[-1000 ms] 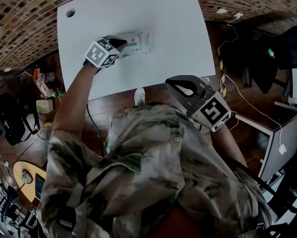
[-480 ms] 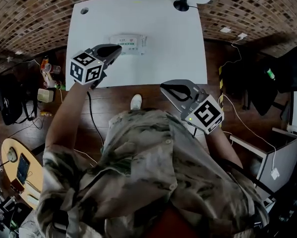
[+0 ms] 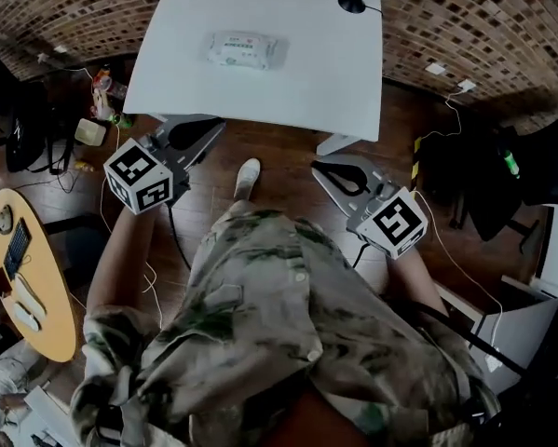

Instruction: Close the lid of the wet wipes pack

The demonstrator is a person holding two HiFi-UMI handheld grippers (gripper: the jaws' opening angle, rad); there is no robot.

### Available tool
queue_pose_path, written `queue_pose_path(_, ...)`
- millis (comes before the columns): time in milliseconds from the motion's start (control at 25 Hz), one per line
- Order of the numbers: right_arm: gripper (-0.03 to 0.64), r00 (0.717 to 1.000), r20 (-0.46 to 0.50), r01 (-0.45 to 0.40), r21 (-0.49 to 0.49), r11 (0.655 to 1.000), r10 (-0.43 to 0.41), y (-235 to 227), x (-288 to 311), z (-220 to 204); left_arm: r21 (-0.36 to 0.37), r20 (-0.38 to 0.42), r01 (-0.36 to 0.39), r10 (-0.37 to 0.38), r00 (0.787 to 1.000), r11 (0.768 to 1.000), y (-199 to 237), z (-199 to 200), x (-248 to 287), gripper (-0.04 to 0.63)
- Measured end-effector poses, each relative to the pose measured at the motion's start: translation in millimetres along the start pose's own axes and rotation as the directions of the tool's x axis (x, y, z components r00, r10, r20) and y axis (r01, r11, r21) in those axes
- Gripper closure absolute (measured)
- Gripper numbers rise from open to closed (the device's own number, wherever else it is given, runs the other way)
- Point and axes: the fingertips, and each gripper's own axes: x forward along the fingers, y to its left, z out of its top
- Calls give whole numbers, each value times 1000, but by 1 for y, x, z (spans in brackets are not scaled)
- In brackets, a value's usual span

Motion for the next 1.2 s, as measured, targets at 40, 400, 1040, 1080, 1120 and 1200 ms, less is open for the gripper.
queue_pose_path(40,614,1000,7,-13,7,1000,13,6,-8,-1,-8,-1,-8,8,1000,1000,-19,-1,-8,592)
queue_pose_path(400,614,994,60,-96,34,995,93,65,-31,-8,-47,-30,-26,25,999,999,-153,-11,-57,592)
queue_pose_path(1040,614,992,58,-107,-94,990,112,246,0,20,-28,140,-110,113,984,993,-264,-44,-246,592)
queue_pose_path(1080,614,994,52,-93,-96,991,98,259,1,21,-23,154,-121,123,980,992,-267,-49,-262,592)
queue_pose_path(1120,614,995,47,-79,-96,992,84,273,0,22,-17,162,-127,128,978,992,-272,-55,-276,592)
queue_pose_path(1200,614,997,41,-58,-93,994,62,302,-3,23,-2,156,-127,126,980,992,-283,-70,-300,592)
